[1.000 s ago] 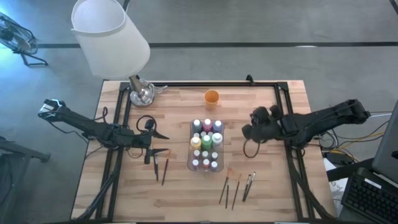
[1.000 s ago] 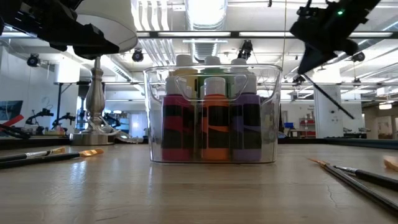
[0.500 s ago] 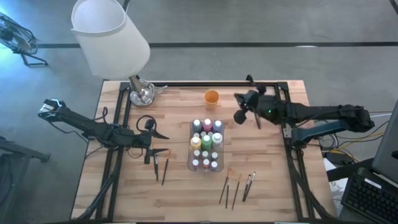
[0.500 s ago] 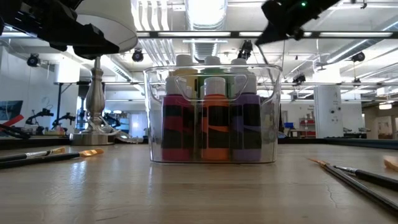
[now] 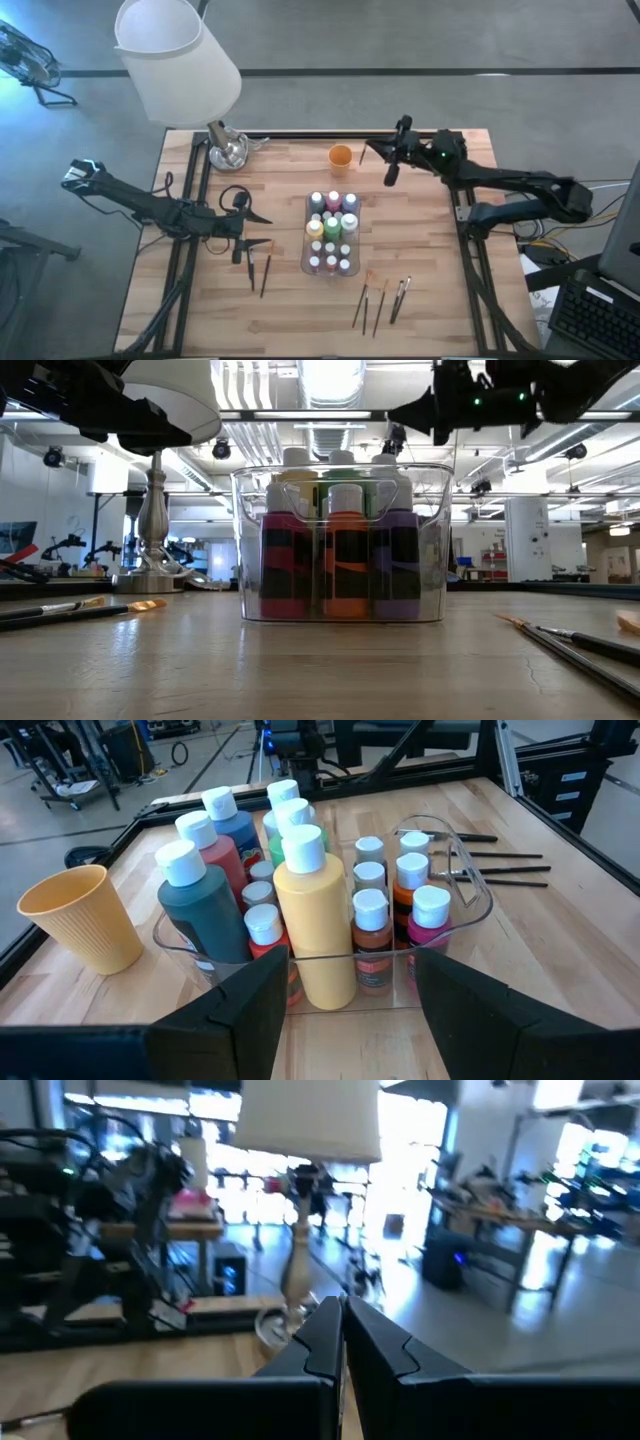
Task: Pick & Place Paint Supplies
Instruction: Put the gray paintbrush into the yellow cup
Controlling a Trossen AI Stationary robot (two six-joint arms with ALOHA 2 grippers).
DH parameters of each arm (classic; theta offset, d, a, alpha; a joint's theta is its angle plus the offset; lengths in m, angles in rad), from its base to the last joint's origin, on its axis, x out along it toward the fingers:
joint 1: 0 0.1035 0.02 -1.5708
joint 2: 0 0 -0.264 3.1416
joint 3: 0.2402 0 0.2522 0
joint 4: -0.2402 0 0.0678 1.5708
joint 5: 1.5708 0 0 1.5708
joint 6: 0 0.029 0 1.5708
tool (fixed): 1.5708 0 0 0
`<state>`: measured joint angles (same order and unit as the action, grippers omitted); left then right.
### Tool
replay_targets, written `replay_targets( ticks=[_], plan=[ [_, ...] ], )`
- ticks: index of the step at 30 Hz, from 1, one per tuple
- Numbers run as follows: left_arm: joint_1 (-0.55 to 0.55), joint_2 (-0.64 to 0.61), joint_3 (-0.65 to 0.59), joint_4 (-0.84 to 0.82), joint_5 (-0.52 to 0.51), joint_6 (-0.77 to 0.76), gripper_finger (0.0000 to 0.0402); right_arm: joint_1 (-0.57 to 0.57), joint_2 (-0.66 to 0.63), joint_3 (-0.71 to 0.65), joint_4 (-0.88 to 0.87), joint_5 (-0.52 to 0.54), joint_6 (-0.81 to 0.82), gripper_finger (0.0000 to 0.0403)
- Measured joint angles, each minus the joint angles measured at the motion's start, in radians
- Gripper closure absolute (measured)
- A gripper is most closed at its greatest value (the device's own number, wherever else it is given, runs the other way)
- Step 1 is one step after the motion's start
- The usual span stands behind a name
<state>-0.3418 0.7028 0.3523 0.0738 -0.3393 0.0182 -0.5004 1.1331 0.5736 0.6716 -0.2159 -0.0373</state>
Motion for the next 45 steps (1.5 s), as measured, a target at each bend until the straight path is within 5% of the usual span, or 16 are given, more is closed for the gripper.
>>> replay_targets(
  ticks=[5,13,32,45],
  plan=[
    [0.000,0.000,0.000,0.000,0.000,0.000,0.0179,-0.041,0.132,0.005,0.175,-0.096,0.039,0.0394],
    [0.000,0.000,0.000,-0.001,0.000,0.000,0.0179,-0.054,0.325,0.153,0.171,-0.160,0.047,0.0395],
    [0.000,0.000,0.000,0.000,0.000,0.000,0.0179,-0.144,0.551,0.209,0.232,-0.152,0.038,0.0395],
    [0.000,0.000,0.000,0.000,0.000,0.000,0.0179,-0.146,0.592,0.206,0.192,-0.159,0.060,0.0395]
  ],
)
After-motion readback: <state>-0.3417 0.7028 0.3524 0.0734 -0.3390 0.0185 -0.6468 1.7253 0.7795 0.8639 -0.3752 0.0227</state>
